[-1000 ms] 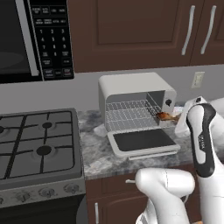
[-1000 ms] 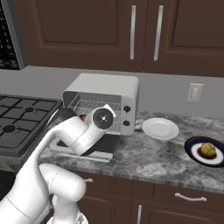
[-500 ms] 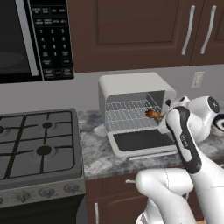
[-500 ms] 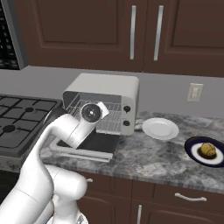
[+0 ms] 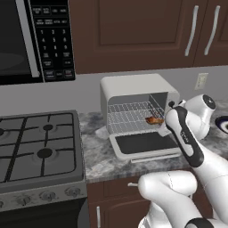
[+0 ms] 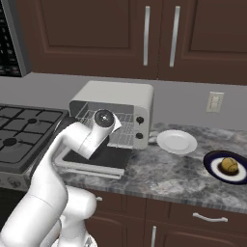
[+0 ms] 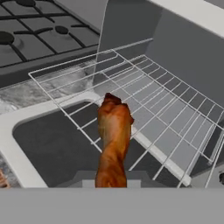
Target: Open the toaster oven door. Place the bread on the bottom rack in the toaster oven and place the chicken drumstick on the top rack.
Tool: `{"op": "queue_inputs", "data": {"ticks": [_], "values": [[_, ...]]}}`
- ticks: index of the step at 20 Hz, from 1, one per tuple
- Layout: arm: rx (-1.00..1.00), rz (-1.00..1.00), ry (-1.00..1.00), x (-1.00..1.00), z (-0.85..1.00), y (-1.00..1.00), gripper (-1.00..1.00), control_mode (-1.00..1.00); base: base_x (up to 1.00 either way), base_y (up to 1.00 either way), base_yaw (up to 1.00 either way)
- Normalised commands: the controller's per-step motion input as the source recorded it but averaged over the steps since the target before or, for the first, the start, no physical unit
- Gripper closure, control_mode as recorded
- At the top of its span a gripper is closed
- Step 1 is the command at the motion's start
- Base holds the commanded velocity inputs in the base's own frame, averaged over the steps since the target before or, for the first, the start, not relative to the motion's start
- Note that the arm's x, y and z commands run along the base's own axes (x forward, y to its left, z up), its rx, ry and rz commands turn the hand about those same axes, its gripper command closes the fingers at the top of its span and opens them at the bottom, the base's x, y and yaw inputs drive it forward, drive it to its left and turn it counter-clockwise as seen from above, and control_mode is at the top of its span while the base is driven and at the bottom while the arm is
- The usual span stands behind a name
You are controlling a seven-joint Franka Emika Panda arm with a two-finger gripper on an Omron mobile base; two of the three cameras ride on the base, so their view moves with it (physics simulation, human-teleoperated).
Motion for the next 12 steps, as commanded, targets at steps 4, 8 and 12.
{"op": "queue_inputs", "data": {"ticks": [4,8,12], "values": [[-0.01,0.00,0.00,-0.11,-0.19,0.07,1.00,-1.00,0.00,0.00,0.00],[0.00,0.00,0.00,-0.03,-0.36,0.03,1.00,-1.00,0.00,0.00,0.00],[0.00,0.00,0.00,0.00,-0.06,0.03,1.00,-1.00,0.00,0.00,0.00]]}}
